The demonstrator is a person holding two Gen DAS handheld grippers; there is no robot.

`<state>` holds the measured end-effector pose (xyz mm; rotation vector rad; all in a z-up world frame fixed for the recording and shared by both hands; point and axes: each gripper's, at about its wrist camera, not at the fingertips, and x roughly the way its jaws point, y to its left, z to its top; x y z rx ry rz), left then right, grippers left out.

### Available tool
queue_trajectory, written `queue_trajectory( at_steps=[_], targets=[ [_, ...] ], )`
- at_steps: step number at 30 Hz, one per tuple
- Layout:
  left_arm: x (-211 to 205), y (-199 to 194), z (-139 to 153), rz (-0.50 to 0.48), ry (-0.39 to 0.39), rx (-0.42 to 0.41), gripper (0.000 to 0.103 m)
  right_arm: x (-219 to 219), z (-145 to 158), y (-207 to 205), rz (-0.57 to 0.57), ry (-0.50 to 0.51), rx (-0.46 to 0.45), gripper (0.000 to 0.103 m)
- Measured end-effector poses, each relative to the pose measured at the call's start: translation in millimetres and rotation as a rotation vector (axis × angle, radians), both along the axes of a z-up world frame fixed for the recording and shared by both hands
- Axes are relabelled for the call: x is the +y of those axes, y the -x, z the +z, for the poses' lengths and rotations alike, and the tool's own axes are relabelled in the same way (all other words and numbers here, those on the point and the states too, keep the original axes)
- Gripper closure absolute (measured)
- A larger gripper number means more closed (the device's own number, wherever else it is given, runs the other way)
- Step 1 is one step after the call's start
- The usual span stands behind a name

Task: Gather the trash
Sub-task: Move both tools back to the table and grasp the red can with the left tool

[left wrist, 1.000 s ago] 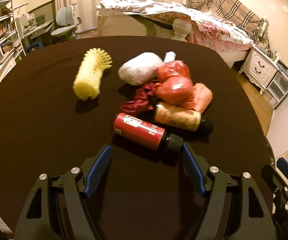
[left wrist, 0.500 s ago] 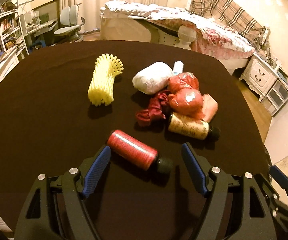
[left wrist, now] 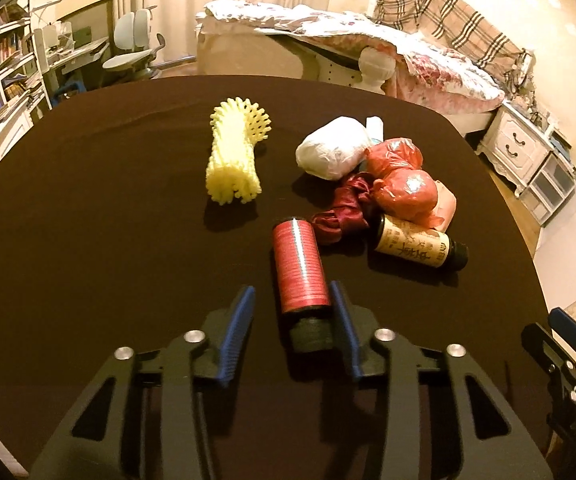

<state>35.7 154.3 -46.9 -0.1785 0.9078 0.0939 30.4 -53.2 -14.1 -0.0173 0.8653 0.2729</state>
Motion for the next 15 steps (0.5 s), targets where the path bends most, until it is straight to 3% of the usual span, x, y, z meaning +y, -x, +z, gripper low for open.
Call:
queue_trajectory(
  at_steps=[5,13,15],
  targets=[
    [8.1,-1.4,0.5,-0.009,0.042,-0.004,0.070,8.9,0.8,-2.9,0.016,0.005,0.001,0.037],
    [6.9,-11.2,0.1,-0.034,0.028,-0.010,0.069,34.6,3.1,-22.2,0.058,0.017,-0.004,0.037],
    [9.5,-12.0,-0.3,-0.038,0.027,-0.009,0.074,41.8,2.9,-27.2,0.070,0.023,-0.007,0.037]
  ],
)
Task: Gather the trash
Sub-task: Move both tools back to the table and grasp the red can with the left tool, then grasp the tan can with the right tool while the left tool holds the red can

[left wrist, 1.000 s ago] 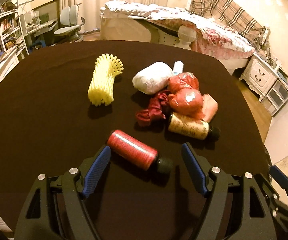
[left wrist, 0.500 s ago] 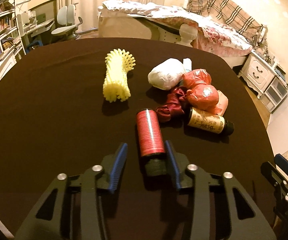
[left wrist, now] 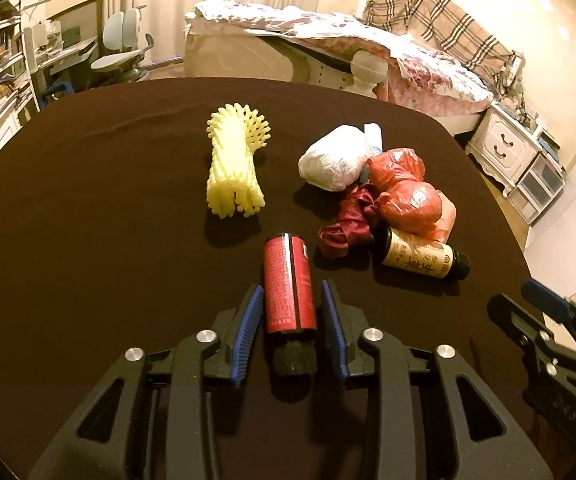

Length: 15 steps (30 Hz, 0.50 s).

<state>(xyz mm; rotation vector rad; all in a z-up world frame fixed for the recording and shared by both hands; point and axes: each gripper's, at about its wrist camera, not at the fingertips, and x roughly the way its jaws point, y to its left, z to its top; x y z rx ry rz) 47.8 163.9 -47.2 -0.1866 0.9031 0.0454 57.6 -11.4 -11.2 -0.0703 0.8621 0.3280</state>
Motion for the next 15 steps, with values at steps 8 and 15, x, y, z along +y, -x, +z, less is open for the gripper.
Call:
queue_trajectory(
  at_steps=[8,15],
  targets=[
    [10.5,7.1,-0.5,-0.001,-0.005,-0.008,0.075,8.3,4.4,-26.1,-0.037,0.000,-0.012,0.037],
    [24.2,10.7,-0.3,0.020,-0.011,-0.007,0.075,8.8,-4.7,-43.2,-0.070,0.034,0.023,0.038]
  ],
)
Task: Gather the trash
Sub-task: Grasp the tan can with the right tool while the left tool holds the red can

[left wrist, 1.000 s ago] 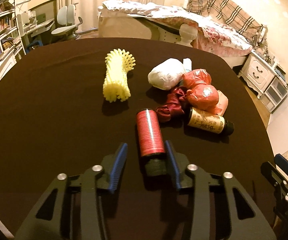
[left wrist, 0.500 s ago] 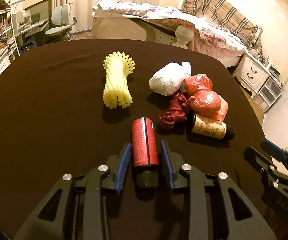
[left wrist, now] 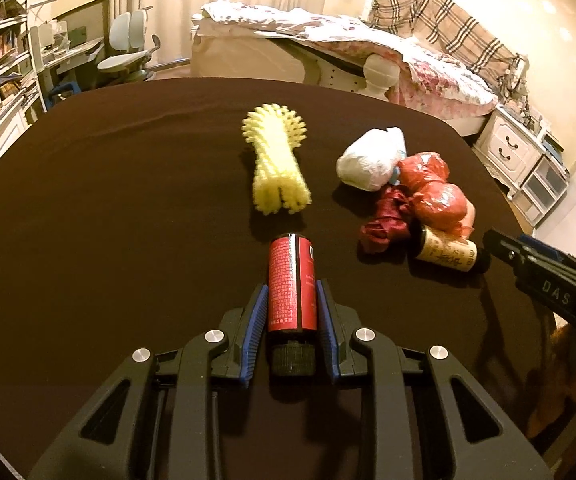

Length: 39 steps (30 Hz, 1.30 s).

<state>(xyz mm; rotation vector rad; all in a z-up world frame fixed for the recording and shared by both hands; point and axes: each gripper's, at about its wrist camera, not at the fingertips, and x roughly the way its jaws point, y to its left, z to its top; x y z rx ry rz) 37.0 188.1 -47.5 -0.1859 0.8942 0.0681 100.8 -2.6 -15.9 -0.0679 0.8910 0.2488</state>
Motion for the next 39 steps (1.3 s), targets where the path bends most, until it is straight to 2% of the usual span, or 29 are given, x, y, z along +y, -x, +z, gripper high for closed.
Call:
queue_trajectory(
  at_steps=[8,20,31,39],
  targets=[
    [14.1,5.1,-0.6,0.021,-0.005,-0.002,0.075,19.2,-3.2,28.5,0.092,0.035,0.014,0.038],
    [32.4,13.2,-0.6,0.061,-0.009,-0.007,0.075,40.6,18.3,47.9,0.172,-0.044,-0.006,0.043],
    [35.5,11.8,-2.0,0.068,-0.014,-0.012,0.075,76.5,0.6,33.9,0.239,-0.008,0.042,0.068],
    [35.4,13.1,-1.7,0.066,-0.017,-0.015,0.075,79.9,-5.8,37.0,0.245,0.019,0.044,0.077]
  ],
)
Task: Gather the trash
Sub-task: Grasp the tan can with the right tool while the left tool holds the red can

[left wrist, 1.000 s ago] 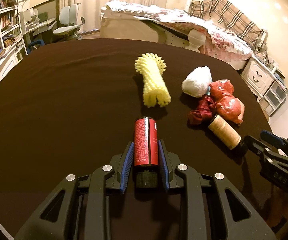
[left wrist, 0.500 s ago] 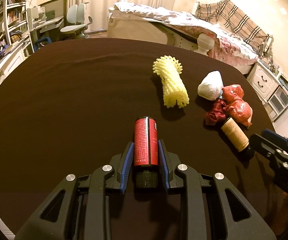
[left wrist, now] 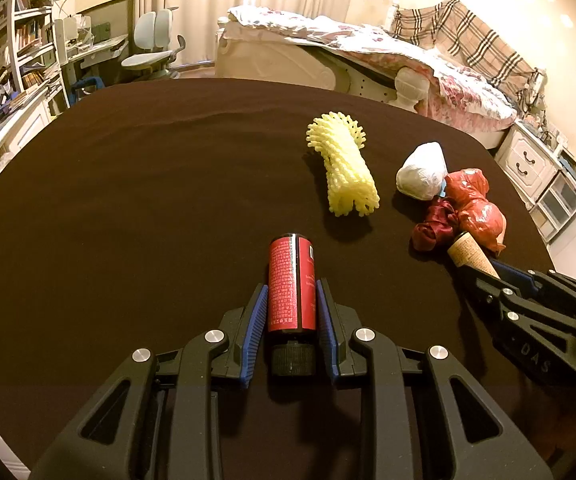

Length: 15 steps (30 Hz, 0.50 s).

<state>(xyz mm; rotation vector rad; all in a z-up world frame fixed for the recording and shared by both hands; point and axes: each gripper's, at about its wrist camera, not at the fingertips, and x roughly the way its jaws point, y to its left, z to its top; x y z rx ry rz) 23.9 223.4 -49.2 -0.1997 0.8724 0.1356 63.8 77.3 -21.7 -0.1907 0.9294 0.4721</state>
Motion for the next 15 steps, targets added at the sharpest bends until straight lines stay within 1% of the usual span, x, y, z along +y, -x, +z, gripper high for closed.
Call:
queue_trajectory(
  at_steps=[1,5,11,15],
  targets=[
    [-0.6,0.1,0.3,-0.002,-0.002,-0.001,0.075,-0.7,-0.2,1.0,-0.001,-0.002,0.001,0.079],
    [-4.0,3.2,2.2,-0.005,-0.010,-0.011,0.075,-10.4,2.9,10.3,-0.017,-0.030,-0.005,0.079],
    [-14.0,10.5,6.2,-0.020,0.007,-0.031,0.075,-34.5,15.0,23.1,-0.057,-0.081,-0.025,0.079],
    [-27.9,14.4,13.3,-0.044,0.012,-0.056,0.075,-51.8,24.6,29.8,-0.083,-0.104,-0.049,0.079]
  ],
)
